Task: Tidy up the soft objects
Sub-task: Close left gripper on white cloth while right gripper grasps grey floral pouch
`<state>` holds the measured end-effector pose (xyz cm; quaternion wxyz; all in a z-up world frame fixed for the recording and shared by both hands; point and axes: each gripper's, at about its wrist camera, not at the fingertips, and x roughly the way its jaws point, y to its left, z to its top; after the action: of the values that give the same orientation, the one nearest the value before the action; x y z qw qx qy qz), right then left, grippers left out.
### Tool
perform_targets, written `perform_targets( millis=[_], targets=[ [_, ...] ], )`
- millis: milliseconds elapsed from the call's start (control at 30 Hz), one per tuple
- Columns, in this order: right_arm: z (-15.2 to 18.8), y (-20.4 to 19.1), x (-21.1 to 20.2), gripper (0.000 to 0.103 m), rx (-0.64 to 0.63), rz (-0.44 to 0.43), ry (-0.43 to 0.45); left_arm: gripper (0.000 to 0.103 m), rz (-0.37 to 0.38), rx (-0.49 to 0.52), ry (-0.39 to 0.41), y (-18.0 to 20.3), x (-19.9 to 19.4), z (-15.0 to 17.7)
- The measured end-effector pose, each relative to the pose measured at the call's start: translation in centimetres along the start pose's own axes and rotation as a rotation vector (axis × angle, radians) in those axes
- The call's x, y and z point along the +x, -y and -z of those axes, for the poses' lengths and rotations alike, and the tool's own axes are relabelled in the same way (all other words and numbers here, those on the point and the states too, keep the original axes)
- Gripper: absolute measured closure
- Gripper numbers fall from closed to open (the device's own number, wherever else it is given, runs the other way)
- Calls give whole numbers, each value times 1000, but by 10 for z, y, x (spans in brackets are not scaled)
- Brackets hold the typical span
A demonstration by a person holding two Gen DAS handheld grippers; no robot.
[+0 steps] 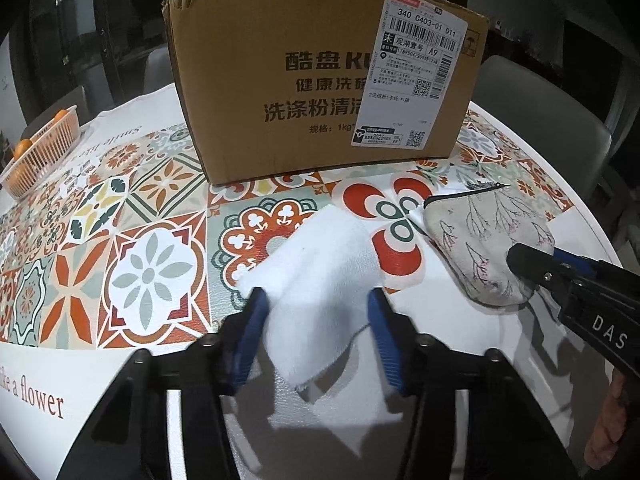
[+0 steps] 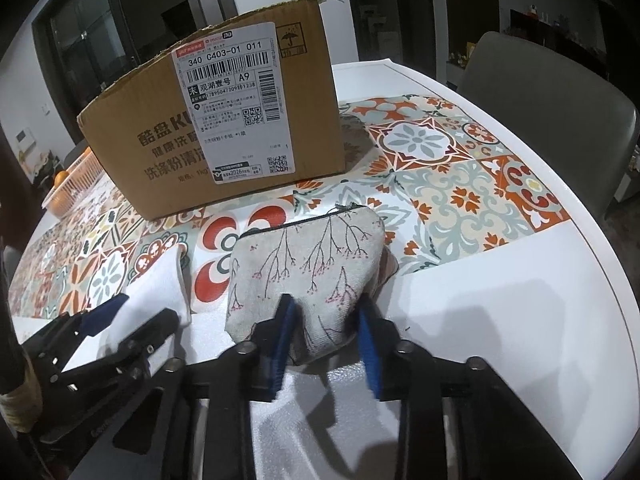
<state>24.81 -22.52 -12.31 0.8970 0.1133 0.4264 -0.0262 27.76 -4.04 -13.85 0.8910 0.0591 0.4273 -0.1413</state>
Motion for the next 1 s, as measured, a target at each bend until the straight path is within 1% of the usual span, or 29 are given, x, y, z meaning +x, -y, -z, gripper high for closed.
perform_targets(
  millis=[67,133,233,367,500,733,1000],
  targets=[
    [0,0,-3,84,-4,-4,9,74,7,-2,-1,1,-1,0],
    [-2,-2,-7,87,-13,-11,23,82,18,-8,-9,2,-2,-1],
    [-4,-5,-15,90,-21,-20,40,88,29,-18,-16,3,-4,-1],
    [-6,-9,-23,91,-26,-32,56,90,50,-29,-17,4,-9,0],
    [-7,-13,-34,92,-36,-45,75,90,46,-28,-2,5,-20,0],
    [-6,-19,-54,93,-45,-78,106,90,49,-29,53,7,-45,-4],
    [-10,-25,-75,93,-54,-95,150,90,50,-29,134,4,-77,-15]
  ],
)
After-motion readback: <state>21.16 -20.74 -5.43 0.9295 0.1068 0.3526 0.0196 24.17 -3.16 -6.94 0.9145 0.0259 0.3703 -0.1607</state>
